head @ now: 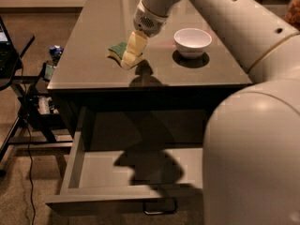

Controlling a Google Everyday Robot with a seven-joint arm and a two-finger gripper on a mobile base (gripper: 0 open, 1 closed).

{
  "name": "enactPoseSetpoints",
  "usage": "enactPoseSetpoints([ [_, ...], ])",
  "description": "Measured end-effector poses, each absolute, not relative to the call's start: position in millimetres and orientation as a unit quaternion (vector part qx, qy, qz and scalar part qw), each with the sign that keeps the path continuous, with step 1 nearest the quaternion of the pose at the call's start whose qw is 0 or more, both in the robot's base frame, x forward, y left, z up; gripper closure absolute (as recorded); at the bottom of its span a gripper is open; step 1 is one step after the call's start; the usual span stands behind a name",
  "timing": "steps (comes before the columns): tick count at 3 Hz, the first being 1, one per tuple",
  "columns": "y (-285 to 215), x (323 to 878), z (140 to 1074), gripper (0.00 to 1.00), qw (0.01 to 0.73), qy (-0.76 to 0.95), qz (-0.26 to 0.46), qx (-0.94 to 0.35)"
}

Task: Place sponge into top drawer

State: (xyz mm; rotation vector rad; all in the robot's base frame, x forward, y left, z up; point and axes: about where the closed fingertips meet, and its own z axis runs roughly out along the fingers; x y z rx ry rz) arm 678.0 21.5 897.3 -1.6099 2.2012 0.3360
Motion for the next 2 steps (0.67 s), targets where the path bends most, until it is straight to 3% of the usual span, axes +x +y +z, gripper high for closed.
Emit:
enactPoseSetpoints([
  [2, 40, 703, 888, 0.0, 0.186, 0.786, 0.131, -0.575],
])
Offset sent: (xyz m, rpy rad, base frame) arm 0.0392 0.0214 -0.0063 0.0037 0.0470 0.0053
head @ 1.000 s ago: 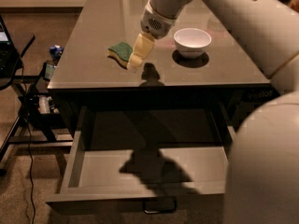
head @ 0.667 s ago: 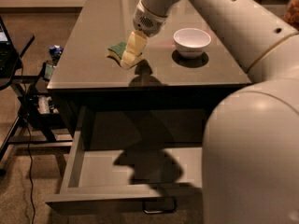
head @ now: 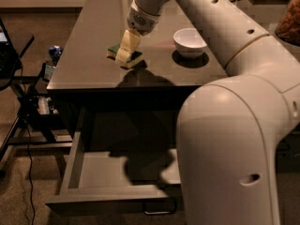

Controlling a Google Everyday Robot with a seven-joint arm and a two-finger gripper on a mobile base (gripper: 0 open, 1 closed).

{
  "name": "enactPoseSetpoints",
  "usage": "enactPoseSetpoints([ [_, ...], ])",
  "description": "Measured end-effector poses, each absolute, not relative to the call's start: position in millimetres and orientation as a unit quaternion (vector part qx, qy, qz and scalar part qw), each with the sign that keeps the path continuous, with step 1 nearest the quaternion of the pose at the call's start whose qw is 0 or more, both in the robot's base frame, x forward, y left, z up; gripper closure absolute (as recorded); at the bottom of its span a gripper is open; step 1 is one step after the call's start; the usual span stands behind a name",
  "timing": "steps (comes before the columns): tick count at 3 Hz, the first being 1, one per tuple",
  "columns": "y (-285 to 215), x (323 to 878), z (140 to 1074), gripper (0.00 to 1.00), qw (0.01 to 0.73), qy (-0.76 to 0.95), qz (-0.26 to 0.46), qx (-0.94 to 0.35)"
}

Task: Place sponge into top drawer

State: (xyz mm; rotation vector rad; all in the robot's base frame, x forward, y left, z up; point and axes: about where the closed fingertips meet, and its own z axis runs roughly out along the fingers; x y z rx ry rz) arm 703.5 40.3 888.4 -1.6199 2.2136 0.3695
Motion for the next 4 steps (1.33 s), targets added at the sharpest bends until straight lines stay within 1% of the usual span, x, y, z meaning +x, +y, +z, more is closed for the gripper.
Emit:
enactPoseSetpoints([
  [4, 46, 740, 851, 0.0, 0.163, 0.811, 0.153, -0.54],
])
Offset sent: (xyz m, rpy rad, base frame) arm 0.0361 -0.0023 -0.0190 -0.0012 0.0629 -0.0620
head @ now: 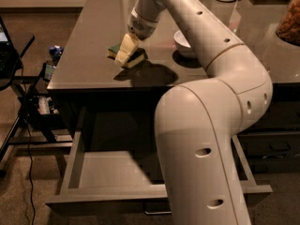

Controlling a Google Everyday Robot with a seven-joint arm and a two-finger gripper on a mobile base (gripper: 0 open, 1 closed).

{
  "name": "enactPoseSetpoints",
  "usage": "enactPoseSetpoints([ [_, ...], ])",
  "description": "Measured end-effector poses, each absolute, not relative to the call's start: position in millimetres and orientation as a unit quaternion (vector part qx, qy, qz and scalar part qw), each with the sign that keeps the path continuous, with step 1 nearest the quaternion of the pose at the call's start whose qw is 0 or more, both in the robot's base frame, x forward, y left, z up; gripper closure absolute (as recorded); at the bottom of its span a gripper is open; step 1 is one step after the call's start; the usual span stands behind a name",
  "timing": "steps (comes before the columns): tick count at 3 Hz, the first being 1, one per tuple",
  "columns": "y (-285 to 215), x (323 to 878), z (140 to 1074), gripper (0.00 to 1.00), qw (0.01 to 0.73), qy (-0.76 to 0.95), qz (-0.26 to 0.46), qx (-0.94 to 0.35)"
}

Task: Place sponge into top drawer

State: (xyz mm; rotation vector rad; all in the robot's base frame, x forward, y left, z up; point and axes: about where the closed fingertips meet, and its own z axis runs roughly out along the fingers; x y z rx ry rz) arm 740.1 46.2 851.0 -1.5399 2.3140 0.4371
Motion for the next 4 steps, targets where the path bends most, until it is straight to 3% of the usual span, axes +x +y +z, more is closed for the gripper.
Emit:
enactPoseSetpoints([
  [2, 41.6, 751.3, 834.7, 0.05, 0.151, 0.832, 0.146, -0.513],
  [4, 41.6, 751.3, 834.7, 0.47, 0.151, 0.832, 0.146, -0.513],
])
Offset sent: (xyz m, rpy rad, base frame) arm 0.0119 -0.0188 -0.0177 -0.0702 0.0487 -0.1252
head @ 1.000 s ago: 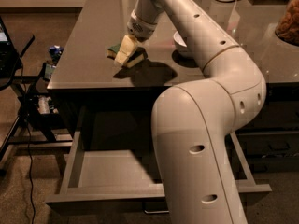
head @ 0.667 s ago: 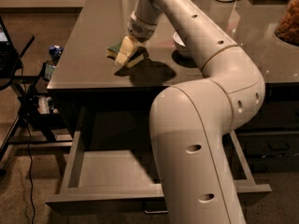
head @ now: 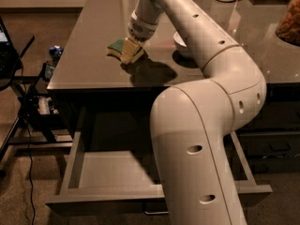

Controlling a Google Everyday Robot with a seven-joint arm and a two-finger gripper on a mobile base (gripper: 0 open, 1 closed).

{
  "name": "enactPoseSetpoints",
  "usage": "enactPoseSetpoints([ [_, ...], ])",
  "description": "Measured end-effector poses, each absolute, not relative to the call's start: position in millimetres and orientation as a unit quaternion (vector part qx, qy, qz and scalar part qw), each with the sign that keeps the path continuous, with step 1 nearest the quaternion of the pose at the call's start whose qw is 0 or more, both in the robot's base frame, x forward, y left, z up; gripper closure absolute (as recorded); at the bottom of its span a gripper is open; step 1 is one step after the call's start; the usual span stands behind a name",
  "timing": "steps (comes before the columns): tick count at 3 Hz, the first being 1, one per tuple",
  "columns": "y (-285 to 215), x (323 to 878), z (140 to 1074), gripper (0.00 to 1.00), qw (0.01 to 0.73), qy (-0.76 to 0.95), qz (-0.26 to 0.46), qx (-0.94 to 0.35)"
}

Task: Place sponge into top drawer

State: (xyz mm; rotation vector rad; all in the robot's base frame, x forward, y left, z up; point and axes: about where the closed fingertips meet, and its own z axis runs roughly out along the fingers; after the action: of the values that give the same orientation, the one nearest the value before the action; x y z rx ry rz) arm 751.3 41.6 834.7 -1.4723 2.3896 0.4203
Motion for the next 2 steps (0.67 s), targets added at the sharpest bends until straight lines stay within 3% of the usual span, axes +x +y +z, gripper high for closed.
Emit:
enactPoseSetpoints([
  [2, 41.6, 751.3, 834.7, 0.94, 0.151, 0.832, 0.146, -0.513],
])
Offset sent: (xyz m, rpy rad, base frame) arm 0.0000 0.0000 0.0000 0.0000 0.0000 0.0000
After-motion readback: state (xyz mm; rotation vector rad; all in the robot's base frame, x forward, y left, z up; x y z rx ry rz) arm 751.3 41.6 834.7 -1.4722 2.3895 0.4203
